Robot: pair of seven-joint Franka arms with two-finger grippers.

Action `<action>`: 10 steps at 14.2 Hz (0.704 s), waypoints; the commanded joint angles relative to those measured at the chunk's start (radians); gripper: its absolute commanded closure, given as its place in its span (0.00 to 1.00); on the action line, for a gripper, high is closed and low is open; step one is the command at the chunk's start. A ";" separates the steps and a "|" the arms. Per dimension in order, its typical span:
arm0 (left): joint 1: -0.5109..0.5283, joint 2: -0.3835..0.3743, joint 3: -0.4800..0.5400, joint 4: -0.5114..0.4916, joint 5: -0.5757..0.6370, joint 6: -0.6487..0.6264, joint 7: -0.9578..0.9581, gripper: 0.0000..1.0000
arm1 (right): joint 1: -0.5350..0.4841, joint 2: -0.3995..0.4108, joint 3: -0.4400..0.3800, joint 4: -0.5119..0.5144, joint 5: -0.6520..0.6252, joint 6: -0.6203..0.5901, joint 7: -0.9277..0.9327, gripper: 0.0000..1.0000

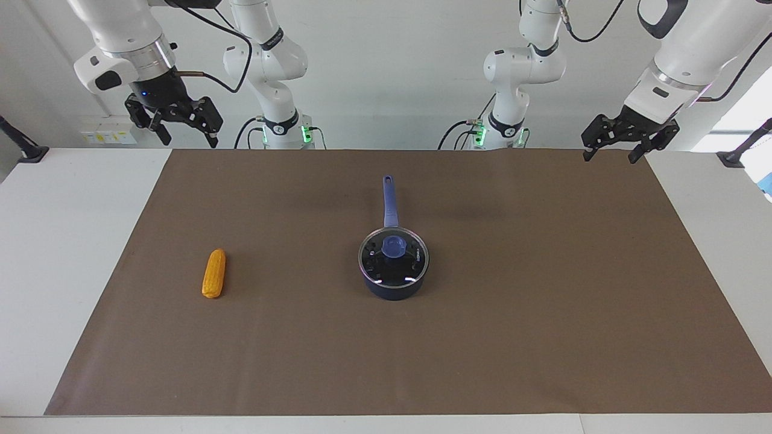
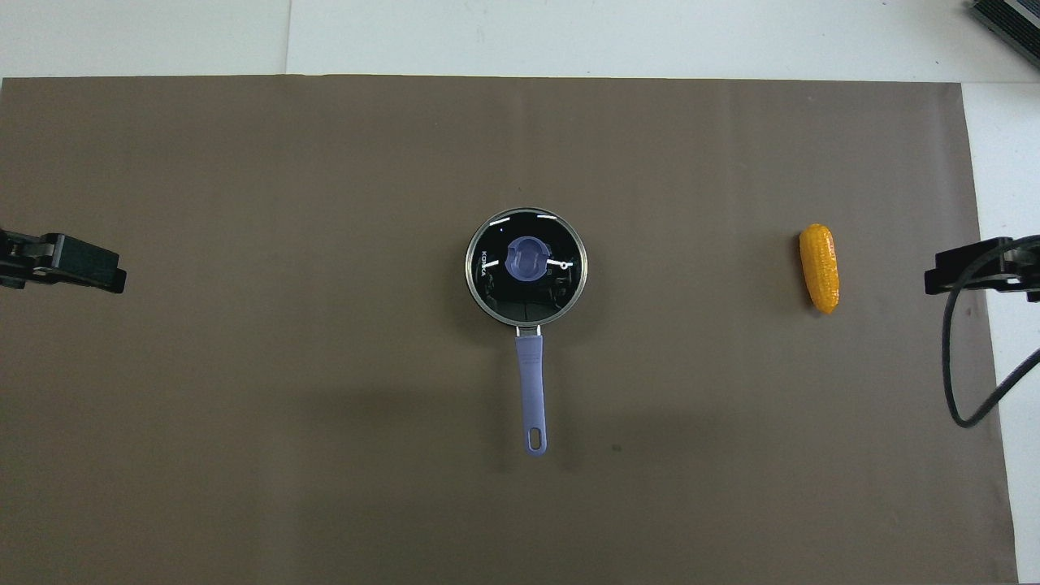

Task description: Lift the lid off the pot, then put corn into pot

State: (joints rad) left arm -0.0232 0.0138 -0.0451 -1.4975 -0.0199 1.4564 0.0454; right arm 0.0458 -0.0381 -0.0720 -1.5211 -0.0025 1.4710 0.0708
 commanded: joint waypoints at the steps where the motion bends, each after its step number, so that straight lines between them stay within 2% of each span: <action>1: -0.012 -0.014 0.005 -0.006 0.005 -0.005 0.002 0.00 | -0.009 -0.014 0.006 -0.011 0.007 -0.001 -0.023 0.00; 5: -0.061 -0.017 -0.006 -0.012 0.005 -0.001 -0.015 0.00 | -0.009 -0.014 0.006 -0.011 0.007 -0.001 -0.023 0.00; 8: -0.164 0.009 -0.006 -0.013 0.005 0.110 -0.172 0.00 | -0.009 -0.016 0.006 -0.011 0.007 -0.001 -0.023 0.00; 10: -0.222 0.038 -0.006 -0.010 0.005 0.133 -0.211 0.00 | -0.011 -0.016 0.005 -0.011 0.007 -0.001 -0.023 0.00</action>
State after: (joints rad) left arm -0.1912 0.0297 -0.0640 -1.5013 -0.0211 1.5473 -0.1164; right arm 0.0458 -0.0382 -0.0720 -1.5211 -0.0025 1.4710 0.0708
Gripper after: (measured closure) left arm 0.000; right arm 0.000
